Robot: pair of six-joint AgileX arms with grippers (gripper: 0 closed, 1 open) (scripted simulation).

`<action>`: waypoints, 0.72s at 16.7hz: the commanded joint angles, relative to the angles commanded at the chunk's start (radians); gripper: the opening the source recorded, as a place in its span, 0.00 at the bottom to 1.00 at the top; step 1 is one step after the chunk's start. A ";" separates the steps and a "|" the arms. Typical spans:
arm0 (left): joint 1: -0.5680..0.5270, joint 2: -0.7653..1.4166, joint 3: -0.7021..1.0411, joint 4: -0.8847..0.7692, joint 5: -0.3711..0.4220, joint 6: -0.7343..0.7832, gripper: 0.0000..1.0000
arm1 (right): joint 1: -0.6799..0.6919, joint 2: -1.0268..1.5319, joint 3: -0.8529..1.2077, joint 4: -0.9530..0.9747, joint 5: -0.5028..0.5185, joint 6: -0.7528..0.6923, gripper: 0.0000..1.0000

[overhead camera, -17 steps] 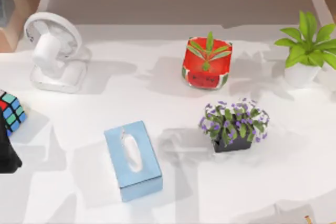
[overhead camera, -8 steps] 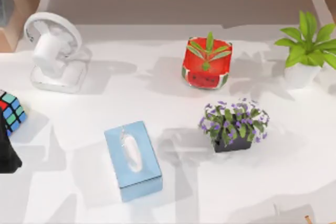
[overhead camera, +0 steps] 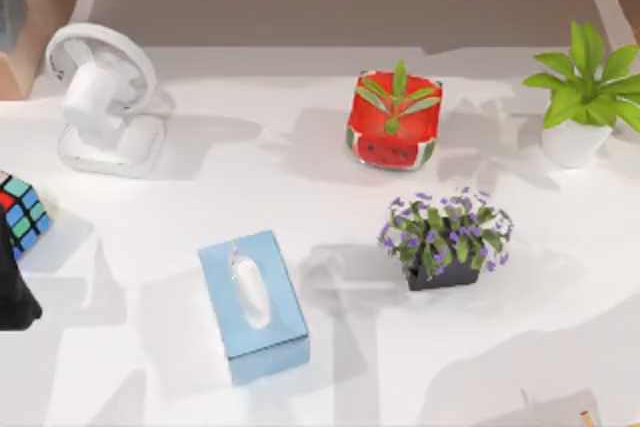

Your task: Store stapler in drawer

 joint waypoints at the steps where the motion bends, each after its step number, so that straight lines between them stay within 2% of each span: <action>1: 0.000 0.000 0.000 0.000 0.000 0.000 1.00 | 0.002 0.004 0.009 -0.005 0.002 0.000 0.00; 4: 0.000 0.000 0.000 0.000 0.000 0.000 1.00 | 0.002 0.004 0.010 -0.006 0.002 0.000 0.00; 12: 0.000 0.000 0.000 0.000 0.000 0.000 1.00 | 0.002 0.004 0.010 -0.006 0.002 0.000 0.60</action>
